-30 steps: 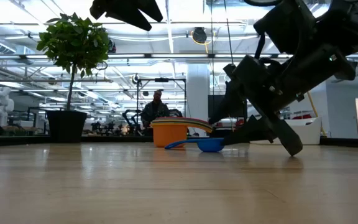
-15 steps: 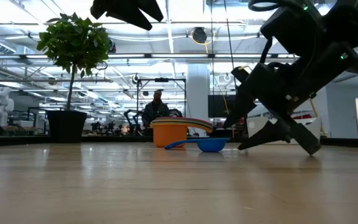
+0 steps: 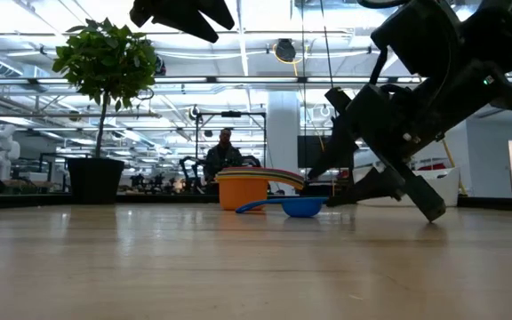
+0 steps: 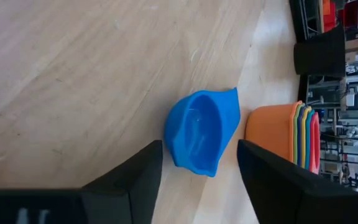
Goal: Nest measuring cups in basket
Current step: Stack the blue measuring cup into the red measuring cup
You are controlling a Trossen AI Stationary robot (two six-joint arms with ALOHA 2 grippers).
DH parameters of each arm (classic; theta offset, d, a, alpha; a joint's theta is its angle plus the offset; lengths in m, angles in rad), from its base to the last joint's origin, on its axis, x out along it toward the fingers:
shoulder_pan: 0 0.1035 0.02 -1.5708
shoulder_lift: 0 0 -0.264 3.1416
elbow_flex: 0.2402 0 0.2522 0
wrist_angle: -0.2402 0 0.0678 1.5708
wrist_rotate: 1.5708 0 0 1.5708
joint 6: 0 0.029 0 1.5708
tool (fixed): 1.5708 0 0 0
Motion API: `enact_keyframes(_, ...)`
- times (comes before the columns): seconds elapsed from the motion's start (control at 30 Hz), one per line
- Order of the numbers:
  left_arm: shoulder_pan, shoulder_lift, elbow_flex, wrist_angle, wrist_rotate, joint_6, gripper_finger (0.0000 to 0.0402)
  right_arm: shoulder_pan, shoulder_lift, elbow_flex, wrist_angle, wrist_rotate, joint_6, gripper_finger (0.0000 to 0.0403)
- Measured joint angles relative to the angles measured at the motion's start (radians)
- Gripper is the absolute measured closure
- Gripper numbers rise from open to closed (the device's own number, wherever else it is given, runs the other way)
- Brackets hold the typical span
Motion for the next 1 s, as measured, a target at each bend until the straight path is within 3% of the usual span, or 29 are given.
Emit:
enact_keyframes(0.27,0.000,0.000,0.000,0.005,0.000,-0.001,0.0211,-0.003,0.001,0.000,-0.003,-0.004,0.003,0.0247)
enact_keyframes(0.87,0.000,0.000,0.000,0.012,-0.001,0.001,0.0211,-0.013,0.002,-0.001,-0.004,-0.041,0.013,0.0290)
enact_keyframes(1.0,0.000,0.000,0.000,0.012,-0.001,0.001,0.0211,-0.025,0.003,-0.002,-0.005,-0.092,0.034,0.0296)
